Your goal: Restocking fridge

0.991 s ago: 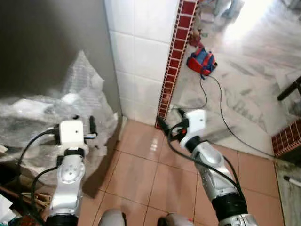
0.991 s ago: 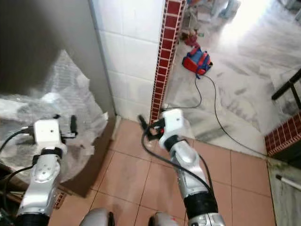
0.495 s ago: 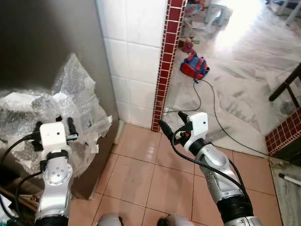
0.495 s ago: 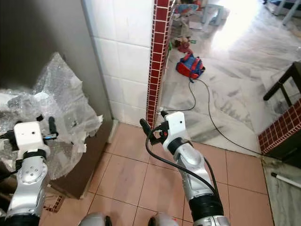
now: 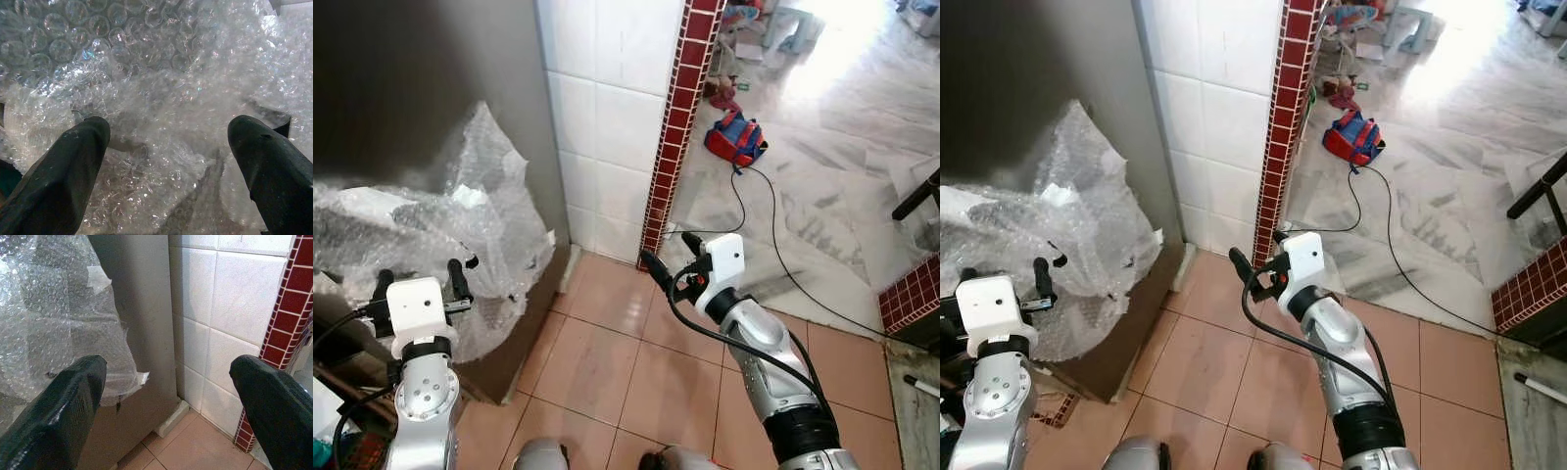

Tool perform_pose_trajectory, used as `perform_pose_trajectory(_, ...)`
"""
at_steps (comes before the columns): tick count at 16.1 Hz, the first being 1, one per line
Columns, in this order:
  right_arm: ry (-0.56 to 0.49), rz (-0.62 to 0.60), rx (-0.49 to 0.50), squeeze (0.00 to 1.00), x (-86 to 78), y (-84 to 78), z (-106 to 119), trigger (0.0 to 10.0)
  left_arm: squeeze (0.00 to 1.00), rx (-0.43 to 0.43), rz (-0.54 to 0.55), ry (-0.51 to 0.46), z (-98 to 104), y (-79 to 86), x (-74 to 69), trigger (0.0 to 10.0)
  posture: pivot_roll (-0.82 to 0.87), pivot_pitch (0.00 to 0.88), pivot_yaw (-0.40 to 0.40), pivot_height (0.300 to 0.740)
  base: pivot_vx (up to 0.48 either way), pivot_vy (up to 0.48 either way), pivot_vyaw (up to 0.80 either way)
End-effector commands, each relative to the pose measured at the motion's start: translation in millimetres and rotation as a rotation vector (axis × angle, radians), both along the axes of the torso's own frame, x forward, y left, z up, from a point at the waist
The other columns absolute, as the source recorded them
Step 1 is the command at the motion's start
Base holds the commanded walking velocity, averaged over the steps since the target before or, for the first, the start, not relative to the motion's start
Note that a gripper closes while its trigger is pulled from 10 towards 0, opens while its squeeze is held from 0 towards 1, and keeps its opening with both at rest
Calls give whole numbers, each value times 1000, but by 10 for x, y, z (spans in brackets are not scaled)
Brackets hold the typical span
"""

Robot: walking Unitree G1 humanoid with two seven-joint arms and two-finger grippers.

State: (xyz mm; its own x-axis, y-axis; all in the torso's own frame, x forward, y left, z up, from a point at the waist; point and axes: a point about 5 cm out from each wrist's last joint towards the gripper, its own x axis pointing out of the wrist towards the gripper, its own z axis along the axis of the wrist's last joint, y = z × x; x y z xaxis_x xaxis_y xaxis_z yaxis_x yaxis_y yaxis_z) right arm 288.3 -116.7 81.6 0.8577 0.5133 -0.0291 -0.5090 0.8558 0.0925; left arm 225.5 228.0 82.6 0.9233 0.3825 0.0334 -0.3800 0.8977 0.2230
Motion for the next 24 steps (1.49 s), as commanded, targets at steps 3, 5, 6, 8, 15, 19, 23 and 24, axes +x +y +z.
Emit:
perform_pose_trajectory(3, -5, -14, -4, 0, 23, -30, 26, 10000, 0, -6, -18, -12, 57, -46, 50, 10000, 94, 41, -36, 740, -271, 0, 0)
perform_pose_trajectory(5, -13, -18, -9, 0, 36, -32, 44, 10000, 0, -6, -19, -16, 73, -49, 72, 10000, 91, 55, -35, 740, -279, 0, 0)
perform_pose_trajectory(6, -19, -17, -12, 0, 48, -24, 60, 10000, 0, -8, -17, -18, 84, -49, 76, 10000, 89, 64, -33, 740, -352, 0, 0)
perform_pose_trajectory(8, -30, -10, -16, 0, 77, 9, 90, 10000, 0, -10, -15, -18, 95, -55, 83, 10000, 88, 74, -34, 740, -311, 0, 0)
perform_pose_trajectory(15, -39, -88, -41, 0, 108, -51, 98, 10000, 0, -33, -96, -16, 114, -36, 189, 10000, 75, 87, -25, 740, -87, 0, -291)
perform_pose_trajectory(19, -75, -108, -49, 0, 170, -19, 190, 10000, 0, -29, -249, -31, 259, -90, 400, 10000, 51, 116, -7, 740, 0, 0, -800)
perform_pose_trajectory(23, -81, -162, -55, 0, 152, -52, 198, 10000, 0, -55, -343, -57, 313, -227, 450, 10000, 36, 141, 5, 740, 0, 0, -800)
perform_pose_trajectory(24, -87, -168, -61, 0, 151, -56, 202, 10000, 0, -56, -346, -57, 312, -236, 459, 10000, 37, 141, 9, 740, 0, 0, -800)
